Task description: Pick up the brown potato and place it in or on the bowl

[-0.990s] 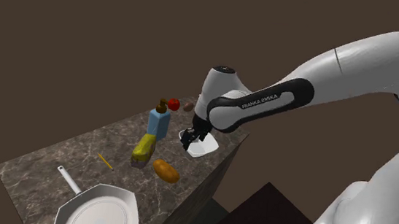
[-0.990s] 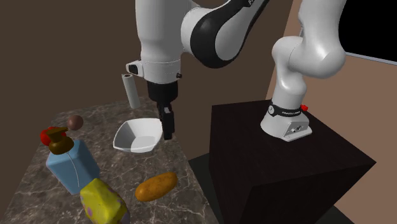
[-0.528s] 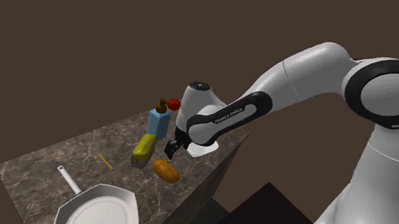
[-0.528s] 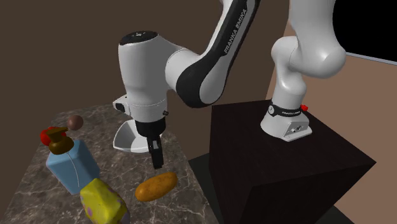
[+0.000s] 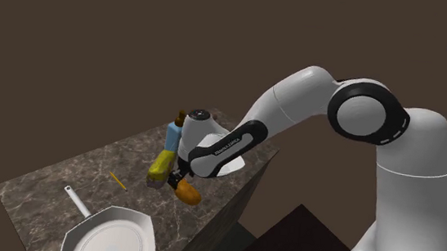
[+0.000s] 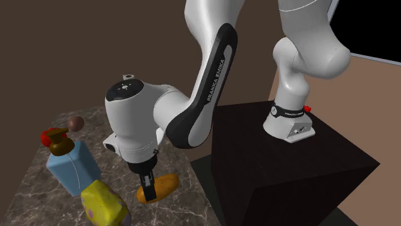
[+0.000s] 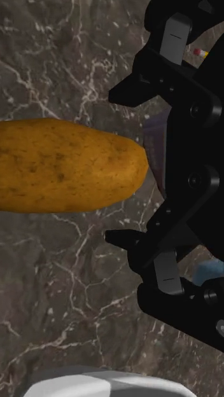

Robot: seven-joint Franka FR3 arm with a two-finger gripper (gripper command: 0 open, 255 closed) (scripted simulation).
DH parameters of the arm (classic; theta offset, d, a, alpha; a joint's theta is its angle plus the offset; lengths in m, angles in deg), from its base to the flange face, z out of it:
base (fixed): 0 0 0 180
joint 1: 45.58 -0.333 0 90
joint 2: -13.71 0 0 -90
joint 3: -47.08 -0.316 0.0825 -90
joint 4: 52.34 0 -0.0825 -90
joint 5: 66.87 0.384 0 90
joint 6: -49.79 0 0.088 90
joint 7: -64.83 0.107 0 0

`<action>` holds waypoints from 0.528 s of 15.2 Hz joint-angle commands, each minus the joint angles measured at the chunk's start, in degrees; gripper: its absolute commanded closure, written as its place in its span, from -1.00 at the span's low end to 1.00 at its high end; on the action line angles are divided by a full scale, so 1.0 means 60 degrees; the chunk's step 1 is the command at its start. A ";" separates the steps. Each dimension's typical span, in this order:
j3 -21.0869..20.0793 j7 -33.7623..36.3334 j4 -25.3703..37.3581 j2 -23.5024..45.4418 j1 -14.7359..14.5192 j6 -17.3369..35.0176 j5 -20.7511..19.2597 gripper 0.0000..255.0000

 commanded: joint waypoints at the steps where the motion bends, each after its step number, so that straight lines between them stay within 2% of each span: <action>1: 0.0062 0.0039 0.0144 0.0303 -0.0053 0.0156 -0.0077 -1.00; 8: 0.0214 0.0136 0.0384 0.0965 -0.0141 0.0583 -0.0213 -1.00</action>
